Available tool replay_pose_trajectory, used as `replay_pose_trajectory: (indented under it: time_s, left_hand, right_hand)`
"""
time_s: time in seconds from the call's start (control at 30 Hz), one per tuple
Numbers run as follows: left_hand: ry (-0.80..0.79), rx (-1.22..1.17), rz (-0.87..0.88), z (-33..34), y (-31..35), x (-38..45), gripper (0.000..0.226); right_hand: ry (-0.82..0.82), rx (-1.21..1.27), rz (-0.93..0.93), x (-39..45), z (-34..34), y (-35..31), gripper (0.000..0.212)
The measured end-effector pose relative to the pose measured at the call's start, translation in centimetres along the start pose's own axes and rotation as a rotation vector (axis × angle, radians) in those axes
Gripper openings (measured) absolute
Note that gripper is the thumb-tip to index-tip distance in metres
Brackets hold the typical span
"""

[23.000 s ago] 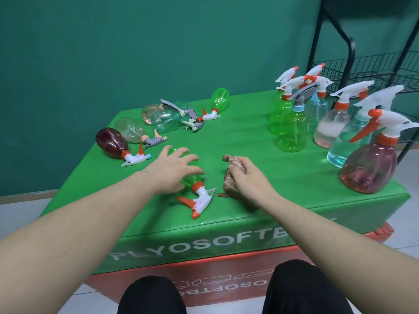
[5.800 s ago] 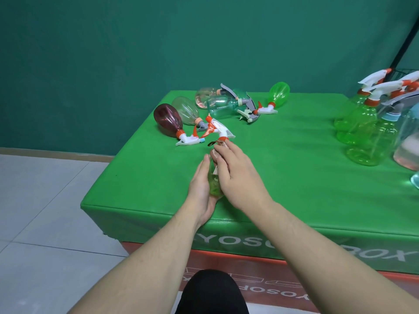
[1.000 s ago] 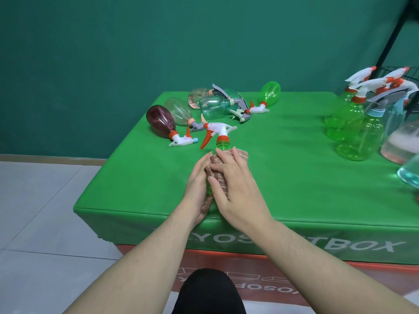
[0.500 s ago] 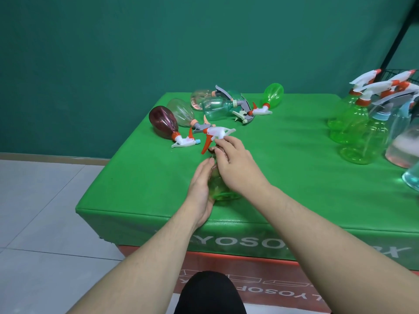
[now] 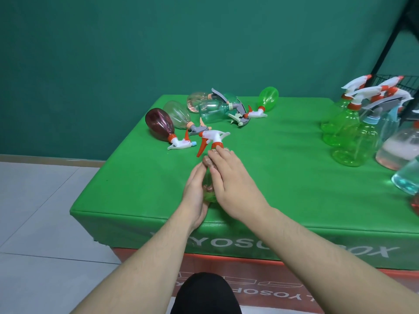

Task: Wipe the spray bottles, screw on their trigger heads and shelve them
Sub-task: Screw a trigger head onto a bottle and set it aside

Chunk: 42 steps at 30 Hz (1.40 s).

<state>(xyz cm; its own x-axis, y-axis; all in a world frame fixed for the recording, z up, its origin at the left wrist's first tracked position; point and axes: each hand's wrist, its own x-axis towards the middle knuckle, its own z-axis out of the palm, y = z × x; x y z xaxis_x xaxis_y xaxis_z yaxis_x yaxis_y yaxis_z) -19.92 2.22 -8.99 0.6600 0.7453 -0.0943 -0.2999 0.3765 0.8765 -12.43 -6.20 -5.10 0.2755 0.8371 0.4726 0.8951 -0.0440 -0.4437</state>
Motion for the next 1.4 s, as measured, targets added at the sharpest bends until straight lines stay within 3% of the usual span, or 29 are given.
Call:
replay_pose_trajectory:
  time_s: [0.2, 0.37, 0.5, 0.67, 0.77, 0.9, 0.97, 1.23, 1.4]
  left_hand:
    - [0.008, -0.042, -0.054, -0.2, 0.1, -0.3, 0.05]
    - [0.074, -0.13, -0.068, -0.3, 0.1, -0.1, 0.079]
    - [0.042, -0.143, -0.07, -0.4, 0.0, 0.0, 0.073]
    - [-0.018, -0.127, -0.037, -0.7, 0.1, 0.2, 0.097]
    - [-0.032, -0.121, -0.04, -1.0, -0.1, 0.3, 0.09]
    - [-0.007, -0.057, -0.063, -0.4, 0.2, -0.3, 0.047]
    - [-0.013, -0.034, -0.061, 0.0, 0.5, -0.7, 0.038]
    - [-0.022, -0.126, -0.086, 0.4, 1.2, -1.0, 0.038]
    - [0.028, -0.153, -0.085, 0.1, 0.9, -0.9, 0.038]
  right_hand:
    - [-0.04, -0.035, -0.081, -2.5, 0.0, 0.4, 0.054]
    - [-0.057, -0.063, -0.116, -4.5, 0.6, 1.0, 0.052]
    - [-0.048, -0.072, -0.117, -4.7, 0.7, 1.0, 0.052]
    - [-0.022, 0.008, -0.06, -4.4, 0.5, 0.6, 0.053]
    - [0.005, 0.024, -0.061, -4.2, 0.4, 0.5, 0.053]
    - [0.046, 0.008, -0.051, -2.9, 0.2, 0.8, 0.052]
    - [0.051, 0.008, -0.031, -1.9, 0.0, 0.8, 0.052]
    - [-0.01, 0.032, 0.215, 1.7, -0.4, 0.1, 0.047]
    - [0.032, 0.117, 0.162, 1.7, 0.4, 0.0, 0.052]
